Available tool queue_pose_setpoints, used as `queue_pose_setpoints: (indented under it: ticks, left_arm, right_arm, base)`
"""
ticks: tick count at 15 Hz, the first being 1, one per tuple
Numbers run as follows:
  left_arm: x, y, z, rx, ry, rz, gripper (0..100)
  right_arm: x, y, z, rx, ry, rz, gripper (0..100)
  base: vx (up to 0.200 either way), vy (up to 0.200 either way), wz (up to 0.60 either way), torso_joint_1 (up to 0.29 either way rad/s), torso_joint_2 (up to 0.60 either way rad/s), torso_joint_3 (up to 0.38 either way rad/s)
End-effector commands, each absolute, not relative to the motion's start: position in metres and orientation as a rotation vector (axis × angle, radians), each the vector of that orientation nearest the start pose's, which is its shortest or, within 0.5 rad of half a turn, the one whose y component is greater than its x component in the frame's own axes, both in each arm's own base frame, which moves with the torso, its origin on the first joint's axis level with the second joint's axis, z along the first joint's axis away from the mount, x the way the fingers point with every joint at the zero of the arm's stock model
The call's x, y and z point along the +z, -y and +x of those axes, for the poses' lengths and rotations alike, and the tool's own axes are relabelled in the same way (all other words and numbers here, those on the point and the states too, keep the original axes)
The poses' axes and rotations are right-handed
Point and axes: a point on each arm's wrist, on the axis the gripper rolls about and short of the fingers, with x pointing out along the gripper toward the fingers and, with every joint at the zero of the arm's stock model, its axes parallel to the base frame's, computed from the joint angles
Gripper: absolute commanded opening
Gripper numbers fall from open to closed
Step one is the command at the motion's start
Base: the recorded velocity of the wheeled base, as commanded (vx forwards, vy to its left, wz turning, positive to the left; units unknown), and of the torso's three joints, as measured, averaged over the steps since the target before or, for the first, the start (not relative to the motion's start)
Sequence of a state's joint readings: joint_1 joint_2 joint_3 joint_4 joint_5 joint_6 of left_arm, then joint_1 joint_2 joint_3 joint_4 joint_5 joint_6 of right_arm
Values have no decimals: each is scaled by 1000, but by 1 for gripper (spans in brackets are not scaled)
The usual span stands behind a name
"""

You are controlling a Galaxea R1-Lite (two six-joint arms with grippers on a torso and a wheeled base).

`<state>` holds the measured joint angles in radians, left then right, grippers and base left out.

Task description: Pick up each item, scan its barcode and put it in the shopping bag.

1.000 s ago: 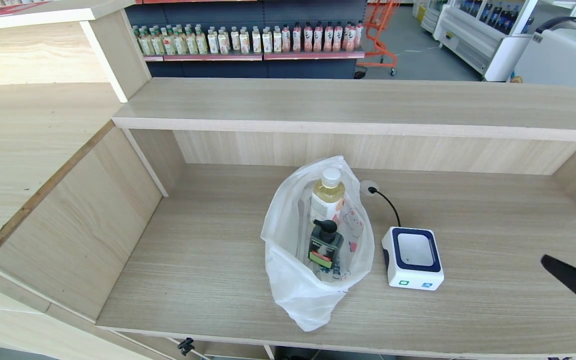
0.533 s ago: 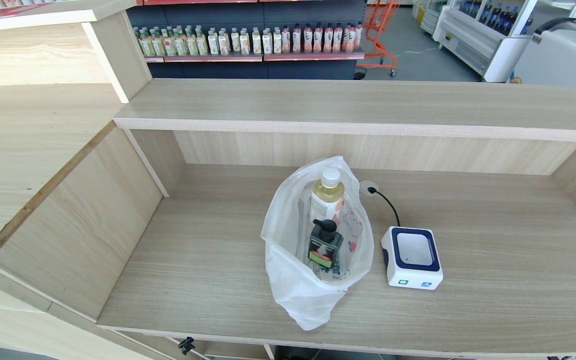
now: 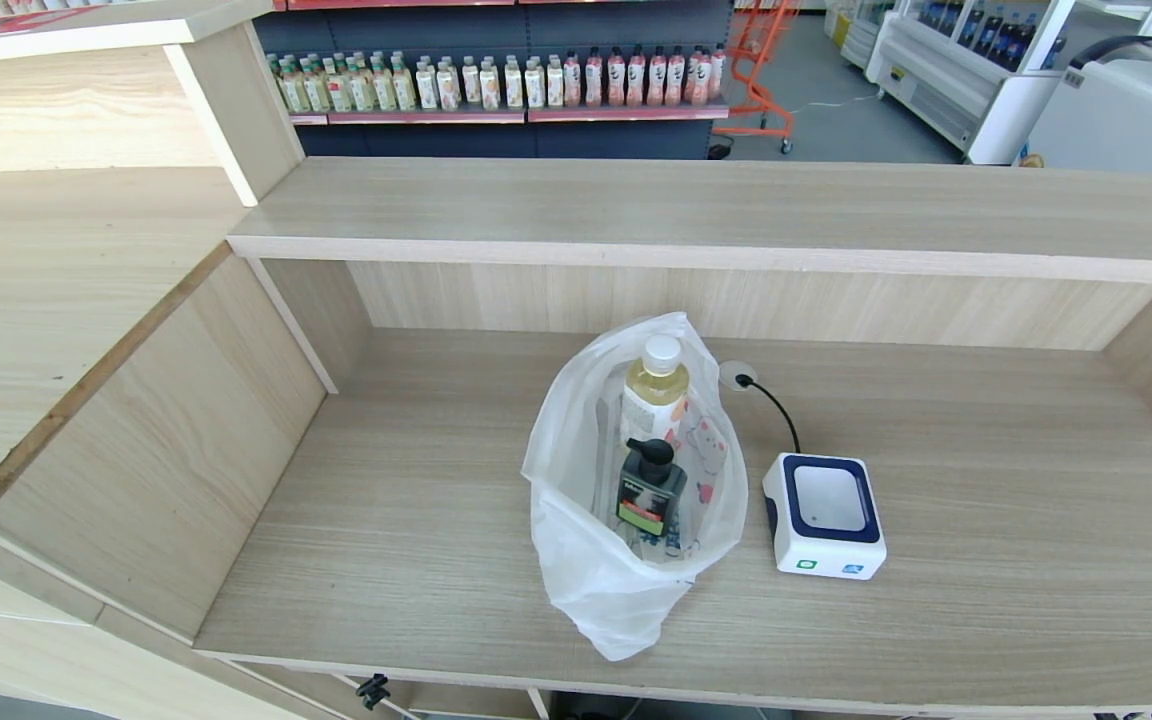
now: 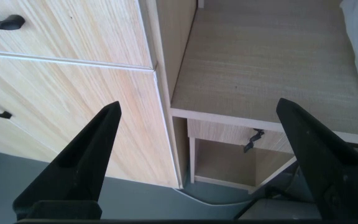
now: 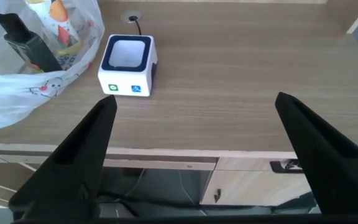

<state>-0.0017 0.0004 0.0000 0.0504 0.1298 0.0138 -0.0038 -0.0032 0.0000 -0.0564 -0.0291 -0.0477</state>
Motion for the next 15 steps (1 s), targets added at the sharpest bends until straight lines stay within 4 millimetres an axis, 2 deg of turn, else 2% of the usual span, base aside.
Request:
queue_pose_setpoints:
  ticks: [1,3,4,15]
  left_arm:
    - [70,-3,-23,128,-53,17,100]
    - [70,-3,-23,128,-53,17,100]
    - [70,-3,-23,128,-53,17,100]
    - [70,-3,-23,129,-53,16,100]
  right_arm:
    - [81,0,-23,-27,56,-49,100]
    - [82,0,-23,-31,61,-47,100]
    - [82,0,-23,-31,61,-47,0]
    - [76,1,-23,-38,8,29,0]
  base:
    - [0,0,0,0,0,0]
    - [0,0,0,0,0,0]
    - [0,0,0,0,0,0]
    - [0,0,0,0,0,0]
